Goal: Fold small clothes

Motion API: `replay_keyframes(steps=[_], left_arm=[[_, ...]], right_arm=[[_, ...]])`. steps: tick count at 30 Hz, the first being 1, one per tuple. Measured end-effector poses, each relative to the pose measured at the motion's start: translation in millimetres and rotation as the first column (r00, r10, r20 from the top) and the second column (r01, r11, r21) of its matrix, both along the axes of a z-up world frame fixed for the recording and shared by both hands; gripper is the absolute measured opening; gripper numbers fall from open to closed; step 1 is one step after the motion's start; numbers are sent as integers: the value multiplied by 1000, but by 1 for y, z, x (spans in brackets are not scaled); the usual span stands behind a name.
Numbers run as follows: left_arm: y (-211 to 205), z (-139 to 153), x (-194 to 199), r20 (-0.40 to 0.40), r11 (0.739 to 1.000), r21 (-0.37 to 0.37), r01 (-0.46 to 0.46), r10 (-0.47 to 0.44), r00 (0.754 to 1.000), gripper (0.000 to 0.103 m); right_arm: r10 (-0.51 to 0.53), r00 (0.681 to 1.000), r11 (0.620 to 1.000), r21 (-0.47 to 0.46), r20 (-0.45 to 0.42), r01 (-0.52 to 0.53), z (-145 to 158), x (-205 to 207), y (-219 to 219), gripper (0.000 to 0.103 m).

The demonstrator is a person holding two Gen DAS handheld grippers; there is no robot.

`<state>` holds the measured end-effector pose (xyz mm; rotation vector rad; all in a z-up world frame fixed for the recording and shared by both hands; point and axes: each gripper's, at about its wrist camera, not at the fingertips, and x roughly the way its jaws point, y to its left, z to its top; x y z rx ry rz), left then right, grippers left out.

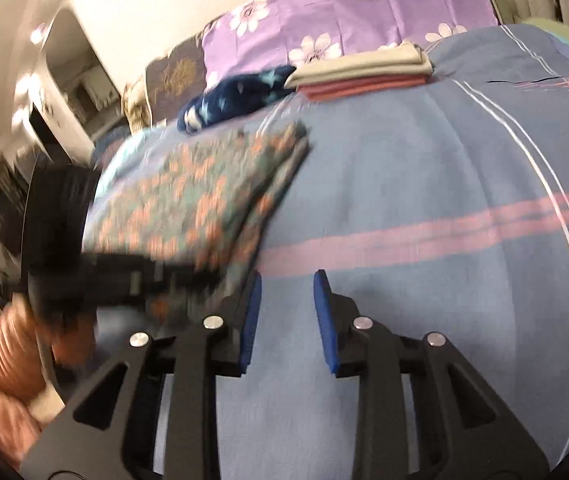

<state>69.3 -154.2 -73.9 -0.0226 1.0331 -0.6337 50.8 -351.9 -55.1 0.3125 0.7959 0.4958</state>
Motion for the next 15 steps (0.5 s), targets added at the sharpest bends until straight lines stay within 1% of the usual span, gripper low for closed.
replay_keyframes(steps=[1,2,3,4,5,7,9,10,11,12,13,14,15], left_arm=[[-1,0,-1,6,1000,8,-1,1,1000,18],[-3,1,-2,10,1000,12,2,-2,1000,21],[-5,1,-3,13,1000,15,5,-5,1000,26],[-7,2,-6,17,1000,16,11,-11,1000,28],[-10,2,-9,24,1000,18,18,-18,1000,32],[-17,0,-18,56,998,41,43,-46,997,34],[-21,-1,-26,93,996,69,57,-64,994,34],[-22,-1,-28,103,995,78,62,-69,992,34],[-22,-1,-29,103,995,78,63,-71,992,33],[-22,0,-29,97,995,72,69,-76,992,29],[-22,0,-29,90,995,60,82,-88,992,25],[-23,0,-29,85,994,45,99,-102,991,13],[-24,1,-30,84,993,31,114,-116,990,8]], right_arm=[[8,999,1000,23,-40,-7,-3,19,3,29],[2,995,1000,31,-101,1,-8,42,8,29],[-1,990,1000,26,-140,5,-11,56,13,29],[-1,983,1000,19,-184,4,-15,72,19,29],[1,979,1000,18,-204,2,-16,81,25,29],[4,976,1000,3,-216,-3,-17,102,37,28],[1,980,999,-37,-198,-8,-16,117,49,28],[-10,982,999,-54,-190,0,-17,126,53,26],[-30,983,997,-69,-183,18,-18,135,56,23],[-48,984,996,-79,-174,35,-18,141,58,3],[-60,985,996,-78,-163,47,-16,146,58,2],[-54,989,998,-40,-134,49,-9,149,59,2],[-53,993,998,-22,-109,51,-3,150,60,2]])
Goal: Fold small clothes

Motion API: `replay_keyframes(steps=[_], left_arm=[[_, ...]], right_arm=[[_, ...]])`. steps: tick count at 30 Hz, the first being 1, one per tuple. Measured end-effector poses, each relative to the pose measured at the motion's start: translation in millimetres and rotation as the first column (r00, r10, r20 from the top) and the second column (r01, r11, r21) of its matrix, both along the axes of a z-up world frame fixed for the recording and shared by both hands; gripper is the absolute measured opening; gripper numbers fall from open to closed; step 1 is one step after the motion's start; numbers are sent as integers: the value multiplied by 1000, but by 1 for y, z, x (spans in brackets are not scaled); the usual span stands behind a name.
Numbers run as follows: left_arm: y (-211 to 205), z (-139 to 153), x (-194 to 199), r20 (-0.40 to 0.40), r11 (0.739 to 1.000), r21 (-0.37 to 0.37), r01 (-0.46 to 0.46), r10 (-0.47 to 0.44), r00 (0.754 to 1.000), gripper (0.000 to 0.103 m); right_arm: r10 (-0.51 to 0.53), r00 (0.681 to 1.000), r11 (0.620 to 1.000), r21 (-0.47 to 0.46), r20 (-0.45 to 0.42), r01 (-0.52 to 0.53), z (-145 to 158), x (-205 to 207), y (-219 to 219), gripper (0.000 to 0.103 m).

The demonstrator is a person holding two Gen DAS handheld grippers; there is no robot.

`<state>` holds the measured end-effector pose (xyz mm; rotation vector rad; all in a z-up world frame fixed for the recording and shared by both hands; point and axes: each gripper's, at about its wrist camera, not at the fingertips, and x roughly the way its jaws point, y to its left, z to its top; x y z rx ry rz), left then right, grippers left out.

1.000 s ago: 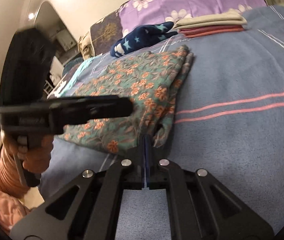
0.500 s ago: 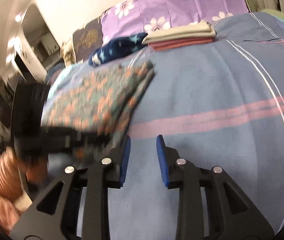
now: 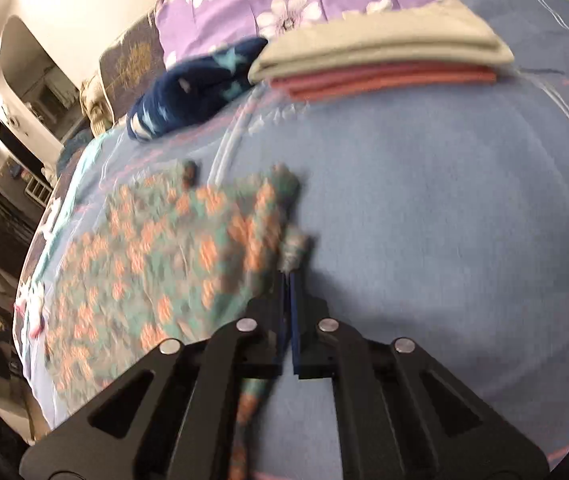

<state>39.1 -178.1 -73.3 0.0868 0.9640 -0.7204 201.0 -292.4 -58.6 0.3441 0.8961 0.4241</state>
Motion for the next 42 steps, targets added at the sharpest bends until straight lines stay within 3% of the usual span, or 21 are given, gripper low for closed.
replay_keyframes(steps=[4,7,9,10,12,14,15,16,18,20,22,24,26,29,31,33,35,39,42], left_arm=[[-8,-5,-9,71,999,12,31,-32,997,6],[-5,-6,-9,44,999,-28,31,-30,999,6],[-2,-7,-6,31,998,-53,32,-31,999,7],[-1,-7,-6,27,997,-65,33,-32,999,7],[0,-8,-4,14,996,-83,35,-33,999,8],[1,-9,-3,8,995,-93,34,-34,999,9],[2,-10,0,7,995,-95,35,-34,999,9],[2,-10,1,6,994,-99,34,-34,999,9],[2,-8,2,2,993,-116,37,-37,999,18],[2,-6,4,-22,986,-154,64,-68,997,28],[-2,-2,-5,-23,982,-161,95,-100,995,30],[-4,2,-16,-18,978,-159,134,-138,990,30],[0,4,-20,-58,968,-197,156,-170,984,30],[12,9,-25,-46,973,-190,132,-143,989,33],[25,11,-28,-26,981,-163,102,-107,994,40],[38,12,-29,-4,990,-125,61,-62,998,40],[54,11,-31,13,995,-93,18,-17,1000,40],[95,18,-36,51,993,-76,-89,93,994,41],[137,29,-39,75,977,-86,-193,200,977,41]], right_arm=[[-33,999,995,-97,39,36,-1,6,8,2],[-20,1000,995,-102,6,21,-25,19,6,2],[-32,999,996,-77,18,34,-23,14,-2,3],[-56,998,994,-88,23,58,-17,9,-8,12],[-90,994,989,-110,60,97,-1,-5,-16,13],[-26,997,999,-22,79,28,14,-21,-17,13],[56,995,997,57,82,-61,20,-34,-13,13],[110,990,990,78,86,-117,22,-43,-8,13],[179,981,984,-21,75,-178,15,-61,9,23],[129,992,963,-239,9,-123,-13,-61,19,26],[95,996,975,-204,-1,-93,-26,-59,12,28],[50,999,987,-149,-5,-51,-18,-64,3,27],[27,999,988,-156,33,-22,-5,-74,1,28],[101,993,992,-86,62,-96,10,-106,2,29],[128,990,990,-64,55,-124,7,-122,-1,39],[121,992,985,-130,42,-115,-6,-137,0,44],[70,997,959,-275,12,-64,-26,-144,4,42],[44,997,955,-297,64,-23,-16,-156,8,46],[66,989,946,-324,134,-19,6,-161,24,48]])
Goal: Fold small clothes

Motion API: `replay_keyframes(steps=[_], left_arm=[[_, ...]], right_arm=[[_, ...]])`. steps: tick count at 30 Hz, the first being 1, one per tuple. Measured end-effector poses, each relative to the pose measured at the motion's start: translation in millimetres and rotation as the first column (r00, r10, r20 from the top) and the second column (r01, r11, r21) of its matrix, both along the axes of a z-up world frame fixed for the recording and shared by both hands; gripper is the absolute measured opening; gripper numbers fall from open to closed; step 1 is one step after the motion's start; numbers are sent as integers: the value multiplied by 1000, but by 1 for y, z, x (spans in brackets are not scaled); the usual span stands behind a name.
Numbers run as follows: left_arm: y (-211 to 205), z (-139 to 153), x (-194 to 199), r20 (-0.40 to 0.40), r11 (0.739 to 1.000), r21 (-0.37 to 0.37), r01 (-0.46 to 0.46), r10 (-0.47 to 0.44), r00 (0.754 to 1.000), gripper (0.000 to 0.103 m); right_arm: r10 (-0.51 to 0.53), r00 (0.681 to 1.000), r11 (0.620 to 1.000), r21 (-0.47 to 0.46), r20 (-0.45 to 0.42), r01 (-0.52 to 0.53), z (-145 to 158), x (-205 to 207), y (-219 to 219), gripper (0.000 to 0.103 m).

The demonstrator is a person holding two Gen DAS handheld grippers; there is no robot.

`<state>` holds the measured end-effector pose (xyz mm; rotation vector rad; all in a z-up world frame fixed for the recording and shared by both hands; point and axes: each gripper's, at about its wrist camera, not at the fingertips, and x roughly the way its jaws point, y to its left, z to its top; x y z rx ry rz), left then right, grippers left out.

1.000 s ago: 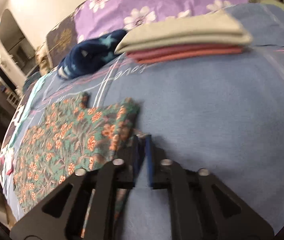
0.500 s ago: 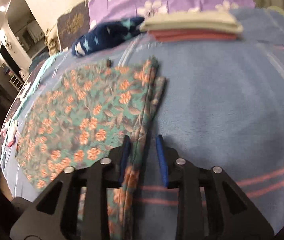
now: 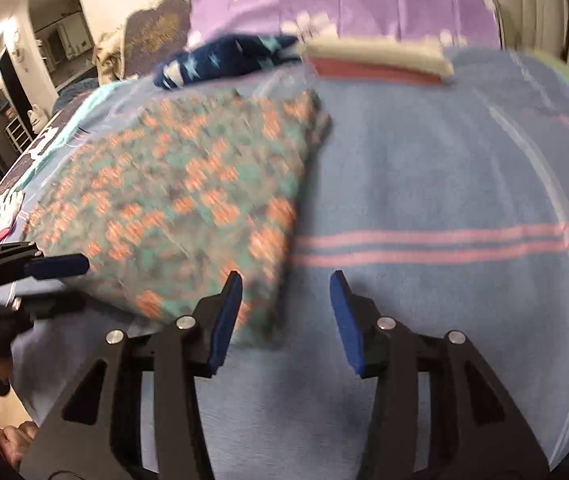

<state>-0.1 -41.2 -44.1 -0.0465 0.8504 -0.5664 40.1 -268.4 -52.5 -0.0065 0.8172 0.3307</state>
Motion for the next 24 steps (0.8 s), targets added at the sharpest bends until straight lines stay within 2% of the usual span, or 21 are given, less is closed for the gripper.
replay_keyframes(steps=[3,5,8,11,13,14,18,20,24], left_arm=[[46,10,-4,28,992,-19,-126,126,992,41],[82,16,-16,45,975,-38,-217,219,975,41],[142,18,-20,46,930,-66,-360,364,930,41],[199,11,-33,36,864,-75,-498,501,865,41],[228,3,-42,31,831,-63,-553,556,831,41],[239,-2,-43,20,823,-70,-564,567,824,41],[270,-21,-47,-41,809,-118,-576,576,817,41],[274,-28,-42,-59,815,-144,-561,559,827,41],[273,-31,-30,-55,844,-168,-510,508,860,40]], right_arm=[[51,998,999,-20,42,-50,17,4,23,50],[77,996,997,-26,45,-76,23,6,39,51],[115,993,993,-26,25,-114,24,12,64,51],[169,986,985,-38,9,-169,25,20,101,52],[211,977,976,-59,6,-210,28,24,127,53],[230,973,971,-70,5,-229,29,27,139,54],[311,950,945,-106,-7,-310,37,39,197,59],[339,941,934,-111,-12,-339,43,46,225,59],[406,914,907,-123,-9,-404,54,62,285,59]])
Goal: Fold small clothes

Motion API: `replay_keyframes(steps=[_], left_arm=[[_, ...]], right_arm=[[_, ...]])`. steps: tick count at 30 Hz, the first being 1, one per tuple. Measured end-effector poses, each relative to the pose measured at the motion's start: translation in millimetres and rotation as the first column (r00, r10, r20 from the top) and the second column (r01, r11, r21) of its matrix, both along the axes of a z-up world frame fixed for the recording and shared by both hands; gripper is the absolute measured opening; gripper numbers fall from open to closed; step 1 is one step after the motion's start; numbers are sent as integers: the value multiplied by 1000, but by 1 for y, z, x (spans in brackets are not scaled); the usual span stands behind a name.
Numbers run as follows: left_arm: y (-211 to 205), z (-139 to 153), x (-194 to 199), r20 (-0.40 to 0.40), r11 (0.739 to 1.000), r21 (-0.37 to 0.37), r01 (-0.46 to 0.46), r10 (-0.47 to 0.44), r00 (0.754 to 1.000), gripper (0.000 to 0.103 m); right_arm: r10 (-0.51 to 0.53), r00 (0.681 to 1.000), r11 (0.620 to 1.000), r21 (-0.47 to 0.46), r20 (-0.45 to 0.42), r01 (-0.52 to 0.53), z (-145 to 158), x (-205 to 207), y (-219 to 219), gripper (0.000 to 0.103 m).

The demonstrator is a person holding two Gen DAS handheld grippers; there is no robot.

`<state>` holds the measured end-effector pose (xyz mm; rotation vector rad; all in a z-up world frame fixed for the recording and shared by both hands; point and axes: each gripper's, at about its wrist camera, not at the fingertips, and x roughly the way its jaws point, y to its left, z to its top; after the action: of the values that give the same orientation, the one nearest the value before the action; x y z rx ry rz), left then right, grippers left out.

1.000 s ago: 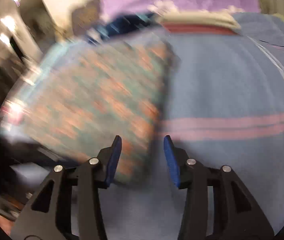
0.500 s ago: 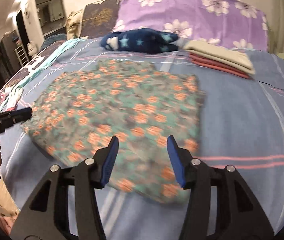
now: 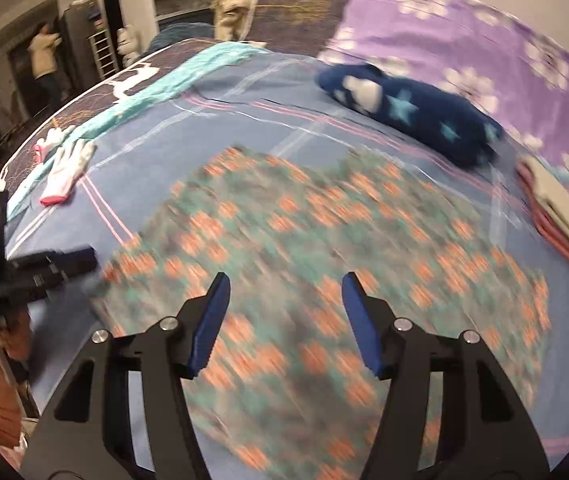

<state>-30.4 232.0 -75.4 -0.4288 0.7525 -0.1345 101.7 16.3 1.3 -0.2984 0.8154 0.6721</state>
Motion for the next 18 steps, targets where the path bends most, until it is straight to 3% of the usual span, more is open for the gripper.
replay_keyframes(steps=[3,7,12,16,18], left_arm=[[-1,-4,12,-8,999,2,49,-49,999,40],[-1,-10,21,-13,996,-18,87,-87,996,40],[1,-17,23,11,992,-62,113,-112,994,40],[14,-24,23,28,981,-160,113,-110,994,39],[17,-26,23,32,977,-182,111,-107,994,36]], right_arm=[[42,999,999,-30,10,-42,-1,10,43,57],[88,996,992,-90,0,-87,-9,26,95,32],[123,992,981,-149,-25,-125,-24,45,144,32],[129,991,971,-199,-39,-134,-40,56,169,48],[128,991,965,-226,-45,-135,-51,61,178,50]])
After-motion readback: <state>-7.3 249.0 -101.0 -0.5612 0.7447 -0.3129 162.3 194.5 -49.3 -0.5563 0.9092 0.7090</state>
